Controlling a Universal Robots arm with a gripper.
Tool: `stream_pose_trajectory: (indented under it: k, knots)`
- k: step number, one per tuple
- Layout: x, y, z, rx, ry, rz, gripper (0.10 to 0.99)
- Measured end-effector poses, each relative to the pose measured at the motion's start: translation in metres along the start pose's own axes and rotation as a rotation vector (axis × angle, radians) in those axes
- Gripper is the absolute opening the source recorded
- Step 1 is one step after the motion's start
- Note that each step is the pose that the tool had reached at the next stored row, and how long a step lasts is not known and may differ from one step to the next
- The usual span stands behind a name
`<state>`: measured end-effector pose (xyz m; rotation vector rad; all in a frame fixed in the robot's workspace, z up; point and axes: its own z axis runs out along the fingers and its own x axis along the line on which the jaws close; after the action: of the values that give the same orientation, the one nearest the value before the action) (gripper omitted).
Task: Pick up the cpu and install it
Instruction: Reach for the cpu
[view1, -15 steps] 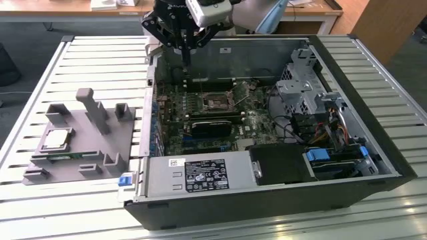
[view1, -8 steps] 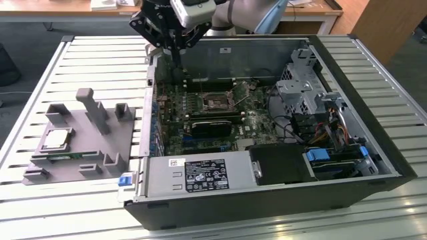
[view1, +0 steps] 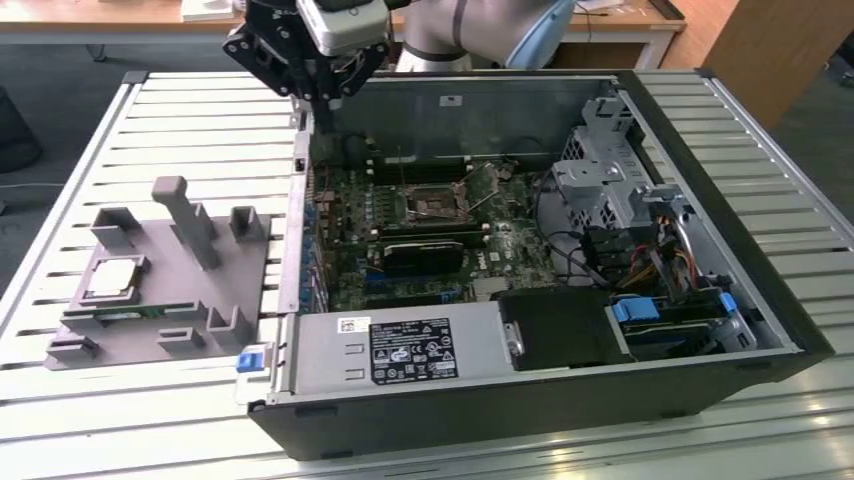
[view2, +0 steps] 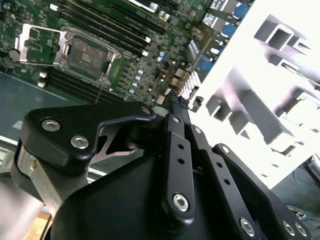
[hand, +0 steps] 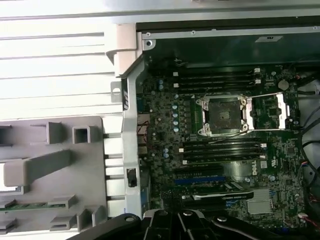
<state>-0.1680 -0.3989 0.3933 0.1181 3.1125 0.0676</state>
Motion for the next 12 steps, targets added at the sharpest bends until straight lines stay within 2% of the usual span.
stream_pose_trajectory:
  k: [12]
  knots:
    - [0.04,-0.003,-0.001,0.0,0.0,0.0,0.106]
